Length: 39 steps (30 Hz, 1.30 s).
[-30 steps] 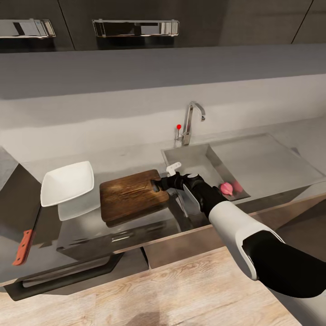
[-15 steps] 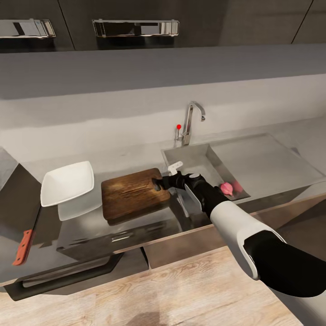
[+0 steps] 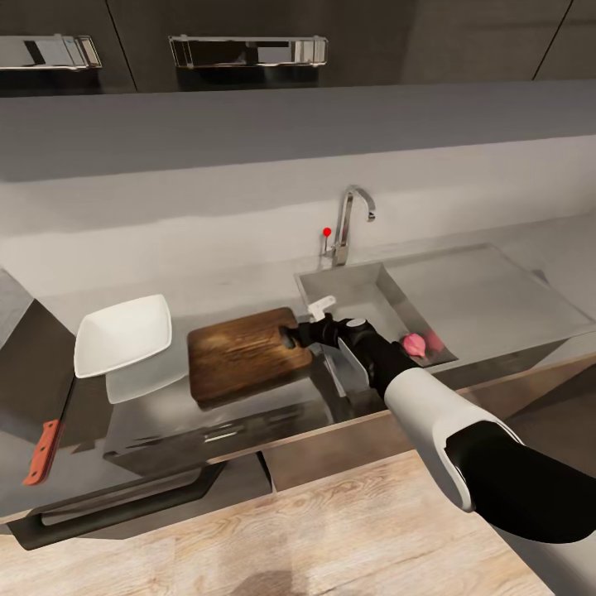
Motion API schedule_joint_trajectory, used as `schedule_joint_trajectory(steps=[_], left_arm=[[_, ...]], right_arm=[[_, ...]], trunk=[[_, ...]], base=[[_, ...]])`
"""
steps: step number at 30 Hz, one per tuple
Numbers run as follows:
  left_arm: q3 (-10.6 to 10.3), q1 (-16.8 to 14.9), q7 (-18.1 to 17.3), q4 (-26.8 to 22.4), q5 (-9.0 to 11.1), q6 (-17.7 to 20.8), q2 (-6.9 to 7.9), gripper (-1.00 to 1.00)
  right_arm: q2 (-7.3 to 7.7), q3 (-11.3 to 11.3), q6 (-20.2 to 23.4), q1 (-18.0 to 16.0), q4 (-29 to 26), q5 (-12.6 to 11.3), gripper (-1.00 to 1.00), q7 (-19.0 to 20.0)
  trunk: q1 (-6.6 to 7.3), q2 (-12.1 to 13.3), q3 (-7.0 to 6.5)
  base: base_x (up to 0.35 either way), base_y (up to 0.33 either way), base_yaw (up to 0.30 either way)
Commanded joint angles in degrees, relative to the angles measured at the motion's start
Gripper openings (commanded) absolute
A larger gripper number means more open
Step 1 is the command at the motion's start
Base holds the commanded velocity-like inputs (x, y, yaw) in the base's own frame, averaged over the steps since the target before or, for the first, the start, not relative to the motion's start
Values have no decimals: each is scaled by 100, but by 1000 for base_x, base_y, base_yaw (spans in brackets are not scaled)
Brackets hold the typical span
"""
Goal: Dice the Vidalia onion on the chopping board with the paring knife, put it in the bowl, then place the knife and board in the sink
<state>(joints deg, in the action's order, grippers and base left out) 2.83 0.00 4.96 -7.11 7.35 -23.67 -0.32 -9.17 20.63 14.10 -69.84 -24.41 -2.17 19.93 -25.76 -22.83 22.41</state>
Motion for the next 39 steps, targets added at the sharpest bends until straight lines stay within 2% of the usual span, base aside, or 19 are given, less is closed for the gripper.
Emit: schedule_joint_trajectory(steps=[1, 7, 39], left_arm=[[25, 0, -6, -3, 12, -14, -3, 100], [25, 1, -4, -8, 14, -14, -4, 100], [25, 0, -5, -10, 14, -14, -3, 100]], right_arm=[[0, 18, -42, -4, 28, -29, -100, -57], [-35, -5, -181, -4, 131, -45, -100, -395], [-83, 3, -189, -4, 218, -55, -100, -413]], trunk=[[-3, -9, 8], [-3, -9, 8], [-3, -9, 8]], base=[[0, 0, 0], [0, 0, 0], [0, 0, 0]])
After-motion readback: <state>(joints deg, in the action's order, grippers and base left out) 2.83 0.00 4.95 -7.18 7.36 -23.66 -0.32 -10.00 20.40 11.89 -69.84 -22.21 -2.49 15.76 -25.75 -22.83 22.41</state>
